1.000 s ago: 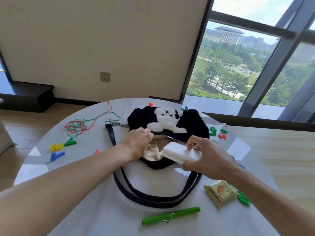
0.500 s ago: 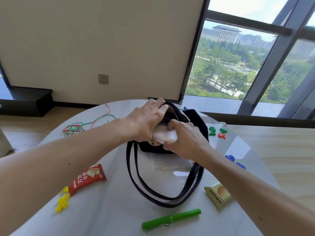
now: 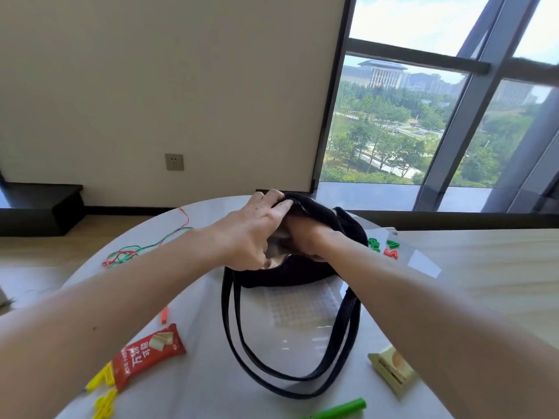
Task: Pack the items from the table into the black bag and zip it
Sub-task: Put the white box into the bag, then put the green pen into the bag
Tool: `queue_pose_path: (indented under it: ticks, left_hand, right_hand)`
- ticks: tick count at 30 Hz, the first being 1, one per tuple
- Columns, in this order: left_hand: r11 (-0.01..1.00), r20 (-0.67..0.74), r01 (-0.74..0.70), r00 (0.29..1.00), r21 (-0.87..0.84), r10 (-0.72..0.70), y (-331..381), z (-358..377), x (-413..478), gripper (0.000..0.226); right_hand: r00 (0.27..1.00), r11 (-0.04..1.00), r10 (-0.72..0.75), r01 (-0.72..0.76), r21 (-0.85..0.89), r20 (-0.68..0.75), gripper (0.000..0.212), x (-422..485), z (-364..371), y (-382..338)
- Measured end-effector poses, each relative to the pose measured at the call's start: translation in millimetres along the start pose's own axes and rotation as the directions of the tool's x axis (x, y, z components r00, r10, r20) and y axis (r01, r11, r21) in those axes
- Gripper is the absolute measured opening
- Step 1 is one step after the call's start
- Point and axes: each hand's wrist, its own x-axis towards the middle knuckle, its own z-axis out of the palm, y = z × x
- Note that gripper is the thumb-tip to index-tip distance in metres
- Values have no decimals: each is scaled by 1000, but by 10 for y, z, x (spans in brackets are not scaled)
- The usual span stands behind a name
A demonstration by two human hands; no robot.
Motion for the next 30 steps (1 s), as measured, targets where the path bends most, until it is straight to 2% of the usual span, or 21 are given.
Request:
queue_pose_path:
  ticks: [2,3,5,7,9,11,13,15,16,19,21,23,24,26,28,30]
  left_hand:
    - [1000,3,18,1000,-9,-18,-55,-2,7,104]
    - [999,7,31,999,-13,-31,-77,6,11,105]
    - [998,14,56,998,-23,-56,-101,25,15,109]
    - [996,14,80,997,-42,-79,-106,32,27,112]
    - [995,9,86,996,-57,-86,-107,24,34,111]
    - [996,17,75,997,-51,-74,-91,27,34,113]
    - [997,32,77,997,-30,-76,-77,71,7,117]
    - [997,48,79,996,14,-79,-51,159,-36,119]
    - [996,53,75,996,50,-78,-62,194,-69,118]
    - [984,118,23,992,178,-44,-38,343,-192,102]
    - [982,137,22,989,190,-49,0,448,-296,89]
    - [987,126,52,989,154,-72,33,491,-391,83]
    - [990,123,70,989,125,-85,43,492,-433,82]
    - [992,98,107,989,72,-114,46,468,-496,78]
    - [989,55,143,988,42,-145,41,437,-547,71]
    - [984,6,177,984,11,-177,27,408,-602,63]
  right_hand:
    - [997,962,-75,65,-265,-27,42,79,68,71]
    - [995,937,-85,63,-342,-49,43,100,123,84]
    - [1000,959,-10,1,-283,-28,47,145,251,66]
    - [985,826,-50,-51,-561,-162,60,74,265,-29]
    - [970,729,-130,-48,-682,-207,72,-40,255,-121]
    - [969,779,-145,-13,-627,-201,77,-230,204,-149]
    - [978,866,-136,39,-499,-161,63,-493,168,-142]
    - [969,816,-186,59,-575,-163,32,-823,154,-96]
    - [972,781,-174,37,-624,-160,23,-947,131,-78]
    - [989,693,-101,-5,-721,-104,23,-1237,79,55]
    - [989,740,-120,34,-672,-83,25,-1401,85,154]
    - [977,824,-171,72,-563,-125,25,-1538,56,200]
    - [967,873,-199,101,-476,-160,23,-1608,33,200]
    - [959,962,-228,195,-189,-171,15,-1771,-36,129]
    - [955,955,-290,293,50,-64,13,-1956,-44,47]
    - [914,916,-397,388,99,87,20,-2124,48,-54]
